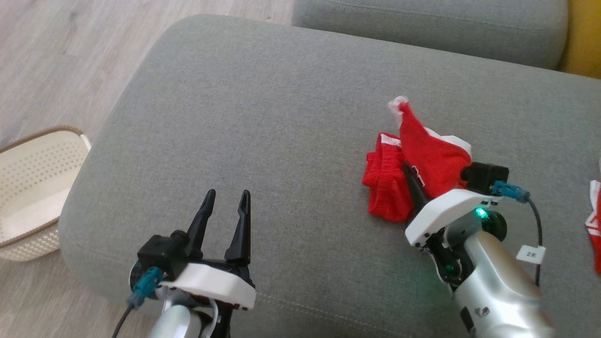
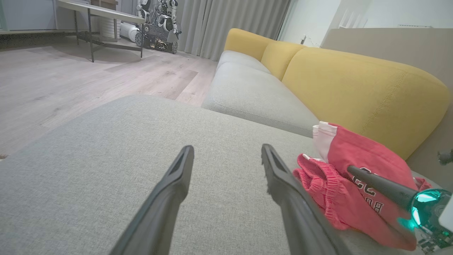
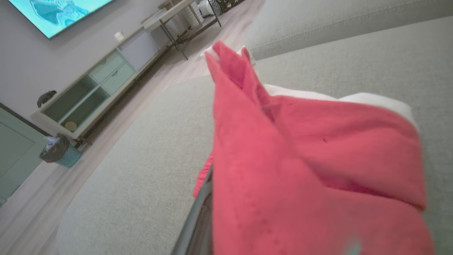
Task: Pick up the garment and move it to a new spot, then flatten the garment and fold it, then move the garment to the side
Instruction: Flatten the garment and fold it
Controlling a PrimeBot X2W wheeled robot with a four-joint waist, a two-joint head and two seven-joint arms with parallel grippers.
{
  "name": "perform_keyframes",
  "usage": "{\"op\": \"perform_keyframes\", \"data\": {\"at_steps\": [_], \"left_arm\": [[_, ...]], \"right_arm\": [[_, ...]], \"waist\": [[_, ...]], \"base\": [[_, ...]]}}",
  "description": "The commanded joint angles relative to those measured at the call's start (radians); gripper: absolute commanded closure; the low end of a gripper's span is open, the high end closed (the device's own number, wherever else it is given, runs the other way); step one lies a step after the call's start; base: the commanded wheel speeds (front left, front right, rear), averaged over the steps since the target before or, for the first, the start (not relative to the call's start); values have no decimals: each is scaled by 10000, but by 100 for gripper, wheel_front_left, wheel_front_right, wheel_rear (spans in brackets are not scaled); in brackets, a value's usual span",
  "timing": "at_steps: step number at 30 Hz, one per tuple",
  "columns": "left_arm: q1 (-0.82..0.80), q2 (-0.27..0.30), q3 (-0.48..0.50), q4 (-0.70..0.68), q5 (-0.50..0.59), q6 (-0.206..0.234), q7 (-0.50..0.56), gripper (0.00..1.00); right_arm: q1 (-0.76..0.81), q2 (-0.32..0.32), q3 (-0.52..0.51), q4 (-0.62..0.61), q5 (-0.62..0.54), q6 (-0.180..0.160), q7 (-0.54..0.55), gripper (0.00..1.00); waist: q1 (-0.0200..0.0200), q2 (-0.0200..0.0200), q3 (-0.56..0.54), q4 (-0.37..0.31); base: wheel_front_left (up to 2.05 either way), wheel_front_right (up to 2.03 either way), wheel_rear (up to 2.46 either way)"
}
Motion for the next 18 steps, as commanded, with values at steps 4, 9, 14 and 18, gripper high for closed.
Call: {"op": "perform_keyframes", "data": {"at_steps": [4, 9, 14, 18], "left_arm": [[-332, 16, 278, -370, -95, 59, -61, 0], [-334, 16, 231, -397, -127, 110, -61, 0], [-419, 16, 272, -377, -132, 122, -61, 0], [-483, 16, 295, -386, -127, 127, -61, 0]], "right_arm": [[-351, 33, 1043, -435, 495, -7, -4, 0], [-353, 33, 1644, -158, 708, -7, 190, 0], [-510, 33, 2099, 490, 888, -7, 680, 0], [-681, 33, 2205, 491, 1112, -7, 485, 0]], "waist": [[0, 0, 115, 145], [0, 0, 188, 160], [0, 0, 248, 4], [0, 0, 220, -176]], "base": [[0, 0, 0], [0, 0, 0], [0, 0, 0], [0, 0, 0]]}}
